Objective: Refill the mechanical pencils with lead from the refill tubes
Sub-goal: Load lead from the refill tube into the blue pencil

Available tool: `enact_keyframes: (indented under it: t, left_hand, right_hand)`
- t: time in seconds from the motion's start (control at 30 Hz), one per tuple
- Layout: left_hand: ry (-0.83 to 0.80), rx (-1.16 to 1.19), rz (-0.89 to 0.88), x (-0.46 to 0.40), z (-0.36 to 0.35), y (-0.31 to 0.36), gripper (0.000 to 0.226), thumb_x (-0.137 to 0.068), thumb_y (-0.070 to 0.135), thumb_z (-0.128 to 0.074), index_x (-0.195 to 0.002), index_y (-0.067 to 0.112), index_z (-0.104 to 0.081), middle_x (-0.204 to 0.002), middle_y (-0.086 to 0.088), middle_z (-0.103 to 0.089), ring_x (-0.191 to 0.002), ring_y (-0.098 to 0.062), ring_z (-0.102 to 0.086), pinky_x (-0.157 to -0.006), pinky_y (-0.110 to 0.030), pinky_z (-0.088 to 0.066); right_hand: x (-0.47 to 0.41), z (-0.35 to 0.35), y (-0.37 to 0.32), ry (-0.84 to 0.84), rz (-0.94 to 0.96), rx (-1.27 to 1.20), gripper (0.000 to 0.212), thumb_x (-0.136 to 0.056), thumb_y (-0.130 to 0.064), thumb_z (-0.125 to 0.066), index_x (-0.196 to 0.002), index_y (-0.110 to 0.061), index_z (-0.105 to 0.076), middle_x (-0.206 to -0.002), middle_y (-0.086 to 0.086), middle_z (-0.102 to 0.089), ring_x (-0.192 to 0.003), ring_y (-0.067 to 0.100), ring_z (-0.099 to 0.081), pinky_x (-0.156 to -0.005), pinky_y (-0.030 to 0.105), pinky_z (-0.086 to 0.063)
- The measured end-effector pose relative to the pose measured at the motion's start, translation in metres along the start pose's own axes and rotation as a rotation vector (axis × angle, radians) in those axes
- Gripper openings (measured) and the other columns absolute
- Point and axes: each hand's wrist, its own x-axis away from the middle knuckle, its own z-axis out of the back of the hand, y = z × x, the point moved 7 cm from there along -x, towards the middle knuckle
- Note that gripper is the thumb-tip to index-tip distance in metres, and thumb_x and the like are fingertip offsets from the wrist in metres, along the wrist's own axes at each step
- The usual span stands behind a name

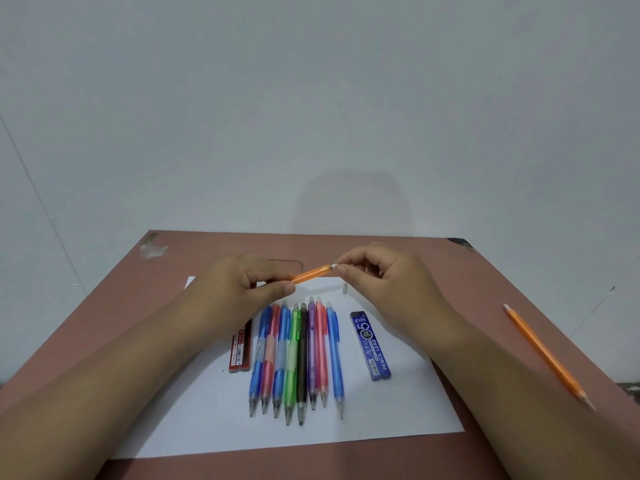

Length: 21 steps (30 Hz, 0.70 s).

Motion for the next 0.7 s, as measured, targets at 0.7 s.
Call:
enact_keyframes:
  t: [0.7]
  left_hand:
    - [0.044,-0.098,-0.014,-0.003,0.002,-0.001,0.017,-0.092,0.043,-0.063,-0.094,0.059,-0.063,-0.093,0.028,-0.064,-0.091,0.004,-0.059,-0.070,-0.018,-0.043]
  right_hand:
    - [-0.004,0.009,0.030,-0.125,-0.197,0.462,0.017,-0.088,-0.033,-0.072,-0.076,-0.023,-0.079,-0.076,-0.019,-0.073,-0.074,0.011,-0.070,-0.071,0.038,-0.061]
